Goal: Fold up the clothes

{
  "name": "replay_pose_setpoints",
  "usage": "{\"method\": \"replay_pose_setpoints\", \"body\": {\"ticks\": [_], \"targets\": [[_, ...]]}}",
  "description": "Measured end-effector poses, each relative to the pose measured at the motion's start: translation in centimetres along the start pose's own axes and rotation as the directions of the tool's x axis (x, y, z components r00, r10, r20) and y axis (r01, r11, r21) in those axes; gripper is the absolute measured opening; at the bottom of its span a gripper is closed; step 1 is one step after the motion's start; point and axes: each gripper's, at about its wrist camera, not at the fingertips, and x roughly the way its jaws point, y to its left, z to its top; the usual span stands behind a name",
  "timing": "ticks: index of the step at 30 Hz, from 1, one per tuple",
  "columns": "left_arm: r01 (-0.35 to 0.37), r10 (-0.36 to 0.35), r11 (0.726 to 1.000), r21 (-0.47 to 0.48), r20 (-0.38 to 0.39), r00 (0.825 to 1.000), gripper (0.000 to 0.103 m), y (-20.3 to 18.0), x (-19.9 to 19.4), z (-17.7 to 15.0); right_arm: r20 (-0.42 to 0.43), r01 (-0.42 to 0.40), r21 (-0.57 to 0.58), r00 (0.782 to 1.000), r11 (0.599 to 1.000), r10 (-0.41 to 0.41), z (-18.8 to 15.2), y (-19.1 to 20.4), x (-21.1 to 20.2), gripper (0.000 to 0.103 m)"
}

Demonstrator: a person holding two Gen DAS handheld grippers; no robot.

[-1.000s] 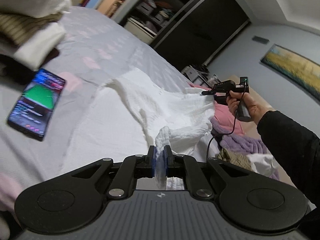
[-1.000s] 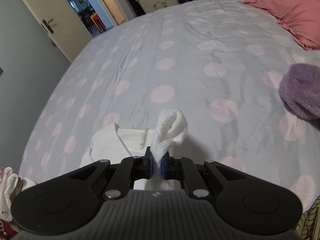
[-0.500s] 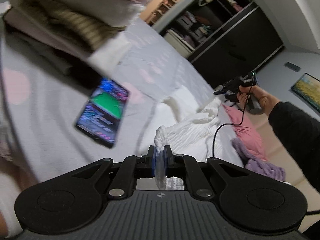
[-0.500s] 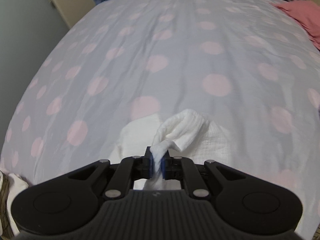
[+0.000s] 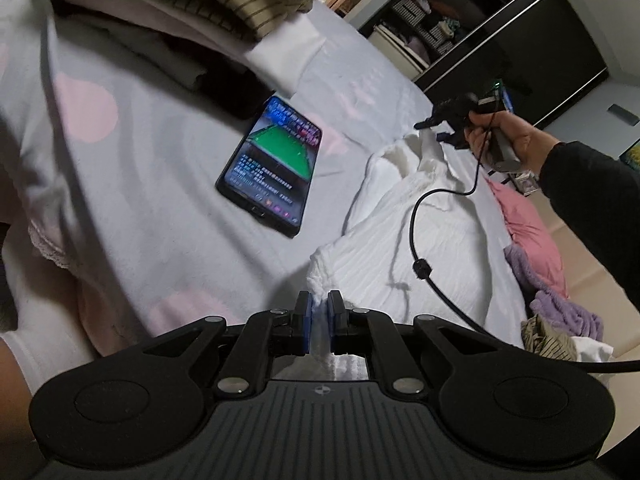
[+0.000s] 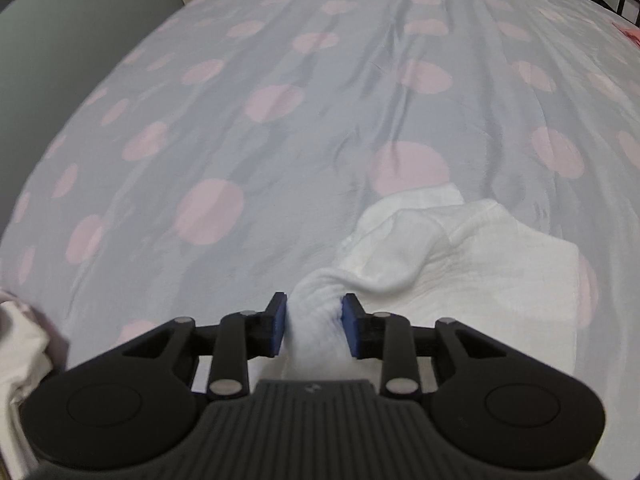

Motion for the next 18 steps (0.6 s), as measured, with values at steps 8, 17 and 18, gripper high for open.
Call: {"method": "replay_pose_setpoints", "body": {"ticks": [8,17,18], "targets": [[-0.027,0.027,0.998,0.053,0.007,1.0,0.008,-0.7,-0.8,-0.4,0.121,-0.078,0.03,0.99,0.996,0.074,-4.2,-1.5,-11.5,0.037],[-0.091,0.088,0.979,0.18,0.026,0.996,0.043,-3.6,-2.5,0.8,0.167,-0.093,0.023,0.982,0.995,0.088,-17.8,-3.9,-24.0,0.043],[-0.076,0.073,0.974,0.214,0.022,0.997,0.043,-4.5,-2.0,1.5,0.171,-0.086,0.012,0.982,0.996,0.083,-19.9,-3.9,-25.0,0.044]]}}
